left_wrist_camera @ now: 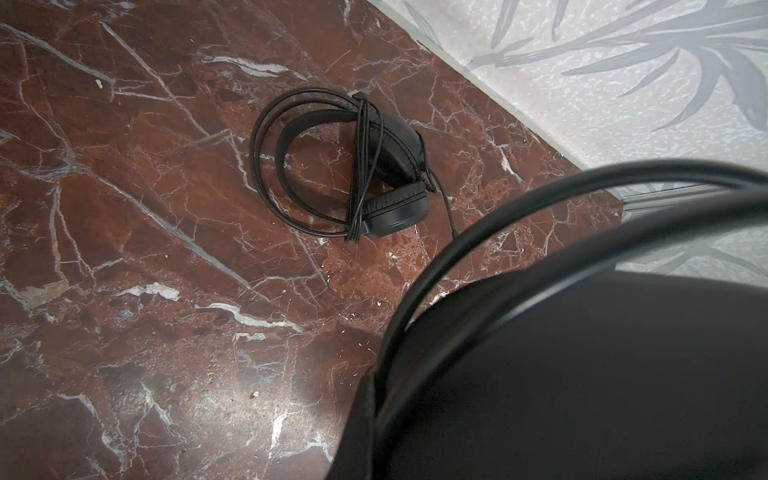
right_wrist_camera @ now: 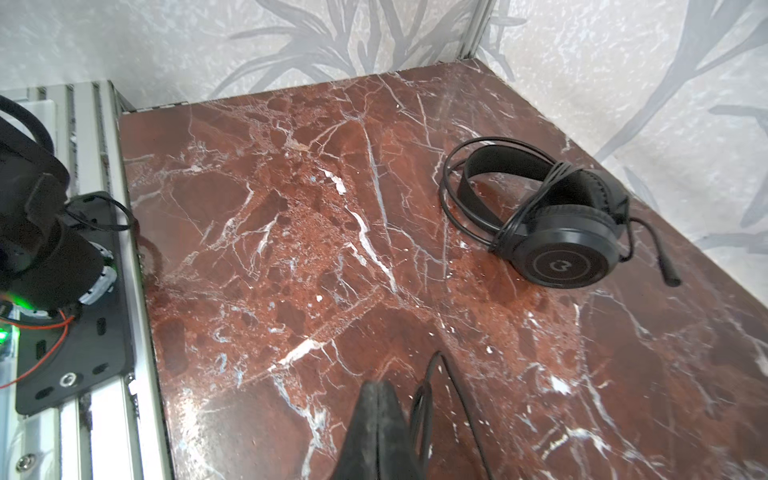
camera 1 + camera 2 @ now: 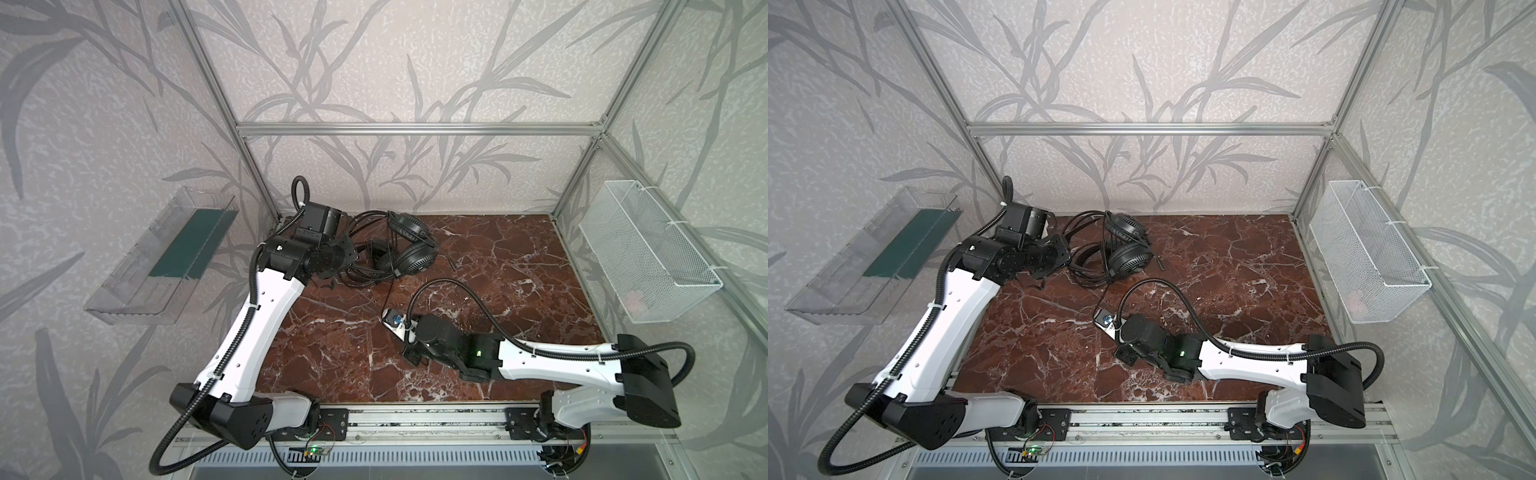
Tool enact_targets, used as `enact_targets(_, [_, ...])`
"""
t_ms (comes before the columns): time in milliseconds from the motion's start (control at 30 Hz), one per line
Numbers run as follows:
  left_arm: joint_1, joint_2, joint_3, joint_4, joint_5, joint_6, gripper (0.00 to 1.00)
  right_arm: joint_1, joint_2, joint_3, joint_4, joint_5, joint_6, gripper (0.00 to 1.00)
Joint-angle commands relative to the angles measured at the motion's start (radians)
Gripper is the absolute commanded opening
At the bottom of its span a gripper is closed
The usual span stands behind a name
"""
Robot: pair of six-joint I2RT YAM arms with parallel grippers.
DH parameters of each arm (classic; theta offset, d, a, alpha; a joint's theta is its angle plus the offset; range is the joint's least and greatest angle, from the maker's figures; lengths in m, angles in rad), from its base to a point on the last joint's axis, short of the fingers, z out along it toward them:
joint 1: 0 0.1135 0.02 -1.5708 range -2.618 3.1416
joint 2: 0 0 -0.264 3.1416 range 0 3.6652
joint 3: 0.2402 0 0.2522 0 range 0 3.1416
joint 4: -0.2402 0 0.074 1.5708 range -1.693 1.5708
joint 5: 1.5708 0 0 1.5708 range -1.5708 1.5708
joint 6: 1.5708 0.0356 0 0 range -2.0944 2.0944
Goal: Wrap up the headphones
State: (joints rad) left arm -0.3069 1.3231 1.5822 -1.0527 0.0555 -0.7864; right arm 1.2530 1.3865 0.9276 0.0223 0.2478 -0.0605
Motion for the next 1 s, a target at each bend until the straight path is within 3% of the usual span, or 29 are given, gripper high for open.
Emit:
enact_targets(0, [0.018,-0.016,-0.023,0.18,-0.093,-0.064,0.0,0.048,-0.082,0.053,-0.133,-0.014,-0.163,0.01])
enact_targets(233, [0.021,0.006,-0.112,0.189,-0.113,-0.053,0.0,0.06,-0.16,0.074,-0.16,0.049,-0.255,0.03])
enact_targets(433, [0.023,0.014,-0.119,0.195,-0.11,-0.068,0.0,0.072,-0.145,0.068,-0.161,-0.046,-0.229,0.06])
enact_targets(667, [0.023,0.019,-0.147,0.192,-0.106,-0.058,0.0,0.094,-0.107,0.119,-0.177,0.037,-0.267,0.06])
enact_targets(967, [0.019,0.017,-0.288,0.233,-0.105,-0.056,0.0,0.115,-0.068,0.328,-0.343,0.2,-0.451,0.1])
